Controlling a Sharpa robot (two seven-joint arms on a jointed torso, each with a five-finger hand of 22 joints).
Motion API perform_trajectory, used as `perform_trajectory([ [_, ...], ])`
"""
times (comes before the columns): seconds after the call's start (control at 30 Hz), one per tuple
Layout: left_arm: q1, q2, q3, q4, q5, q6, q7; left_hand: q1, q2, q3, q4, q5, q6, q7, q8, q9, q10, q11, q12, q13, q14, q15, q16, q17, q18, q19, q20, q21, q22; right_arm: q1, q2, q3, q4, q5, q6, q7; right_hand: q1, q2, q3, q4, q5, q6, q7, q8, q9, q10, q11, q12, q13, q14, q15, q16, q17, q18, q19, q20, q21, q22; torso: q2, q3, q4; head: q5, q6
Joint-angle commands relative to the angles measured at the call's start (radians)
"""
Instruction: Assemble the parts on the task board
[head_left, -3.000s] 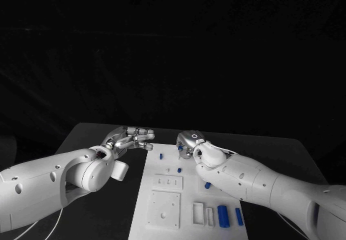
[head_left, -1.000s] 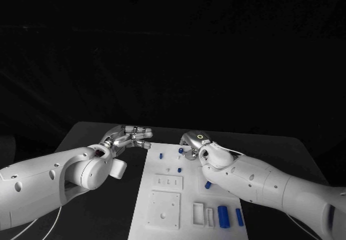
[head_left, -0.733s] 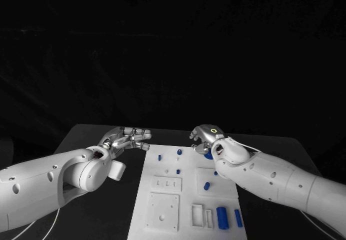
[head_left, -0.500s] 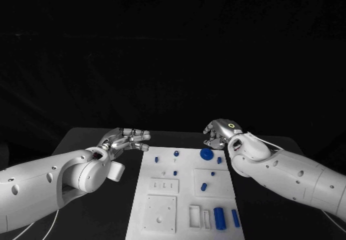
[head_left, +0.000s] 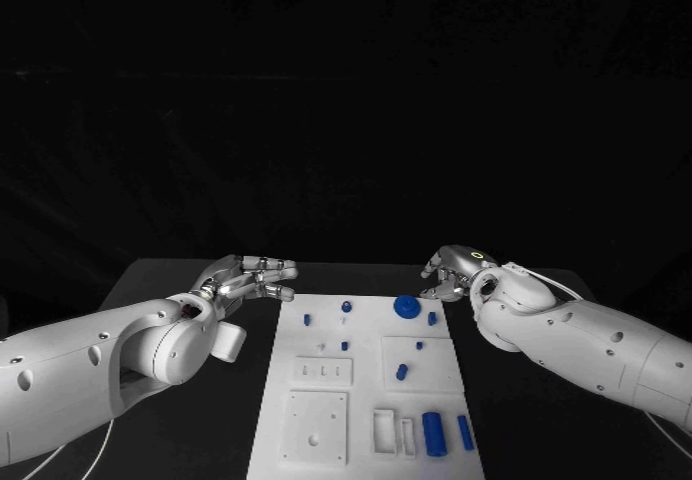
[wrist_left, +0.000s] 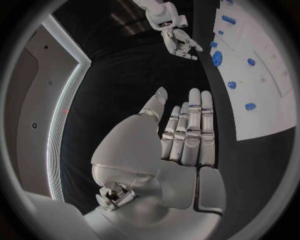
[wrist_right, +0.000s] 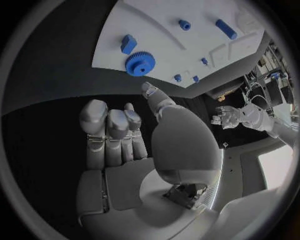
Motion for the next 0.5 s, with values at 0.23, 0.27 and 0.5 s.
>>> perform_trajectory([
  [0.23, 0.001, 0.003, 0.001, -0.002, 0.006, 0.018, 0.007, 0.005, 0.006, 0.001, -0.005, -0.002, -0.004, 0.002, 0.001, 0.001, -0.006, 0.003, 0.002, 0.002, -0.001, 0.002, 0.005, 0.0, 0.002, -0.008, 0.002, 0.005, -0.002, -0.018, 0.049, 0.0, -0.065, 0.023, 0.084, 0.024, 0.005, 0.008, -0.012, 0.006, -0.002, -0.019, 0.005, -0.001, 0.001, 0.011, 0.003, 0.024, 0.026, 0.012, 0.002, -0.002, 0.047, 0.016, 0.039, 0.011, 0.044, 0.112, 0.001, -0.0006, 0.0041, -0.001, -0.007],
  [0.27, 0.001, 0.003, 0.001, -0.003, 0.006, 0.018, 0.007, 0.005, 0.006, 0.001, -0.005, -0.002, -0.004, 0.002, 0.001, 0.001, -0.006, 0.003, 0.002, 0.002, -0.001, 0.002, 0.005, 0.0, 0.002, -0.008, 0.002, 0.005, -0.002, -0.02, 0.055, 0.0, -0.071, 0.023, 0.084, 0.025, 0.004, 0.008, -0.012, 0.007, -0.002, -0.02, 0.005, -0.001, 0.001, 0.012, 0.003, 0.023, 0.026, 0.012, 0.003, -0.002, 0.047, 0.016, 0.039, 0.011, 0.044, 0.111, 0.002, 0.0002, 0.0051, -0.001, -0.007],
  [0.5, 0.001, 0.004, 0.001, -0.006, 0.006, 0.02, 0.006, 0.005, 0.006, 0.001, -0.005, -0.002, -0.004, 0.002, 0.001, 0.001, -0.006, 0.003, 0.002, 0.002, -0.001, 0.002, 0.005, 0.0, 0.002, -0.008, 0.002, 0.005, -0.002, -0.027, 0.076, 0.0, -0.096, 0.024, 0.064, 0.029, 0.0, 0.009, -0.027, 0.015, -0.014, -0.031, 0.007, -0.002, 0.001, 0.011, 0.005, 0.021, 0.025, 0.014, 0.003, -0.005, 0.052, 0.017, 0.038, 0.012, 0.046, 0.111, 0.005, 0.0031, 0.0101, -0.006, -0.009],
])
